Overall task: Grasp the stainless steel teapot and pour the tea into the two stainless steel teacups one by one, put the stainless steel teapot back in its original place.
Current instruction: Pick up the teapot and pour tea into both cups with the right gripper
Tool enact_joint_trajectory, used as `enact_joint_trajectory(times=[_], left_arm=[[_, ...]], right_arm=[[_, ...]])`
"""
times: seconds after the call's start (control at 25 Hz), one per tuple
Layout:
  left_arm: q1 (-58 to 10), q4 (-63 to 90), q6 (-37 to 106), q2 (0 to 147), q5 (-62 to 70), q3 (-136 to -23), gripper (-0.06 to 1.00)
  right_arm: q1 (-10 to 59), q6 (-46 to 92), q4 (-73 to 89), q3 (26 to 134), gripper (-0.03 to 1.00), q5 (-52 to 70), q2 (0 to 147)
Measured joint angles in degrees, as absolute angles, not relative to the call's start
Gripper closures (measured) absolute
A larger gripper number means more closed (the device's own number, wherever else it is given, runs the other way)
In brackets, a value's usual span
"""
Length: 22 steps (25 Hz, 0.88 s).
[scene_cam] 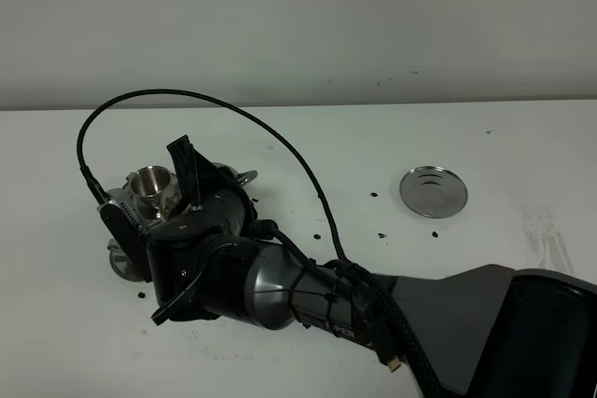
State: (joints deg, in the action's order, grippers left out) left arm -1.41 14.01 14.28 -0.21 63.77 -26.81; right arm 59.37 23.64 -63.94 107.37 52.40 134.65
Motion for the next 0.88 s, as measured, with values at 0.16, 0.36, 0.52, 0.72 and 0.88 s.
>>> enact_joint_trajectory(times=[0.16, 0.36, 0.52, 0.72, 0.88], left_arm=[[-1.41, 14.01, 14.28, -0.21, 63.77, -26.81, 0.31], [-1.41, 14.01, 14.28, -0.21, 63.77, -26.81, 0.31], [-1.41, 14.01, 14.28, -0.21, 63.77, -26.81, 0.31], [-1.41, 14.01, 14.28, -0.21, 63.77, -26.81, 0.31], [-1.41, 14.01, 14.28, -0.21, 63.77, -26.81, 0.31]], right_arm=[[59.37, 23.69, -64.71, 107.37, 0.76, 52.4, 134.65], [59.37, 23.69, -65.34, 107.37, 0.76, 52.38, 134.65], [59.37, 23.82, -65.81, 107.37, 0.76, 52.38, 134.65], [59.37, 23.82, -66.31, 107.37, 0.76, 52.38, 134.65], [59.37, 24.1, -66.69, 107.37, 0.76, 52.61, 134.65]])
